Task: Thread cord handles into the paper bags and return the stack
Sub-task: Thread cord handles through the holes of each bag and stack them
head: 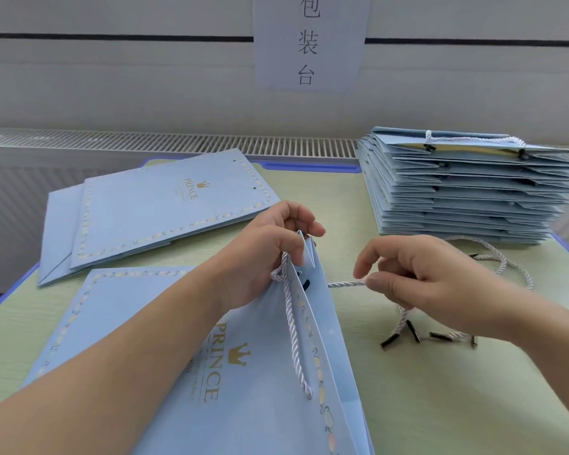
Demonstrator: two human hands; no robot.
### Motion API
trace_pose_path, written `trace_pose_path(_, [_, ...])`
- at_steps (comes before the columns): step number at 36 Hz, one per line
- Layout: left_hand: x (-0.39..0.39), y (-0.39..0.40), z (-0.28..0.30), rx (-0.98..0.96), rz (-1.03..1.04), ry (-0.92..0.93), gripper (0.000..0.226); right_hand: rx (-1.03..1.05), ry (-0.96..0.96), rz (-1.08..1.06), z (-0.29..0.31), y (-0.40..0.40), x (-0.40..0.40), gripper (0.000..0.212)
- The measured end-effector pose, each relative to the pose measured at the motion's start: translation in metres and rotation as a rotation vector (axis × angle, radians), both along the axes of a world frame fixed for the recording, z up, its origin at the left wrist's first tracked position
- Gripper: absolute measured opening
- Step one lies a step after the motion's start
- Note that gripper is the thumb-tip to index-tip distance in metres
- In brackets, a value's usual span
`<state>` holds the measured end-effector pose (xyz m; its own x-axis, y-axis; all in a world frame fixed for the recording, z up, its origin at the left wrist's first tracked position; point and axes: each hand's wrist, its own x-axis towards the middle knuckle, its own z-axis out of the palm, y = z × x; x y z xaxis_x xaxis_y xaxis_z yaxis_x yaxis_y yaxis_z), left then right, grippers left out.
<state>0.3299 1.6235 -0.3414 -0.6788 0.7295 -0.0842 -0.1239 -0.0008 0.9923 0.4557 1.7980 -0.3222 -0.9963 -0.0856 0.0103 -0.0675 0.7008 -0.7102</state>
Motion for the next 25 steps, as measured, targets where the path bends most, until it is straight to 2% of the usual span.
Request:
trace_pose_path(4, [0.001, 0.000, 0.001, -0.005, 0.004, 0.003, 0.050, -0.074, -0.026, -0.052, 0.005, 0.014, -0.002, 0.010])
trace_pose_path(6, [0.001, 0.000, 0.001, -0.006, 0.008, 0.003, 0.050, -0.272, -0.037, -0.056, 0.014, 0.024, -0.001, 0.009])
trace_pose_path(9, [0.001, 0.000, 0.000, -0.008, 0.009, 0.003, 0.051, -0.616, -0.028, -0.006, 0.025, 0.042, 0.004, 0.040])
trace_pose_path(10, [0.001, 0.000, 0.000, -0.009, 0.009, 0.004, 0.051, -0.715, -0.003, 0.007, 0.028, 0.047, 0.005, 0.043])
trace_pose_path(14, [0.002, 0.001, 0.000, -0.003, 0.008, 0.008, 0.050, -1.034, 0.059, 0.088, 0.028, 0.070, -0.002, 0.023])
trace_pose_path(15, [0.002, 0.002, 0.000, -0.002, 0.010, 0.012, 0.049, -1.175, 0.010, 0.149, 0.026, 0.077, -0.004, 0.016])
trace_pose_path(16, [0.002, 0.002, 0.000, -0.004, 0.010, 0.018, 0.049, -1.291, -0.064, 0.174, 0.023, 0.080, -0.003, 0.021])
trace_pose_path(18, [0.002, 0.002, 0.000, -0.007, 0.011, 0.026, 0.049, -1.378, -0.048, -0.072, 0.005, 0.093, 0.016, 0.041])
trace_pose_path(19, [0.002, 0.001, 0.000, -0.007, 0.013, 0.028, 0.049, -1.445, -0.030, -0.109, -0.001, 0.106, 0.016, 0.045])
trace_pose_path(22, [0.001, 0.000, 0.000, -0.012, 0.027, 0.034, 0.048, -1.544, 0.044, -0.131, -0.004, 0.127, 0.013, 0.050])
trace_pose_path(25, [0.001, 0.000, 0.001, -0.014, 0.030, 0.033, 0.048, -1.618, 0.003, -0.159, -0.002, 0.154, 0.017, 0.056])
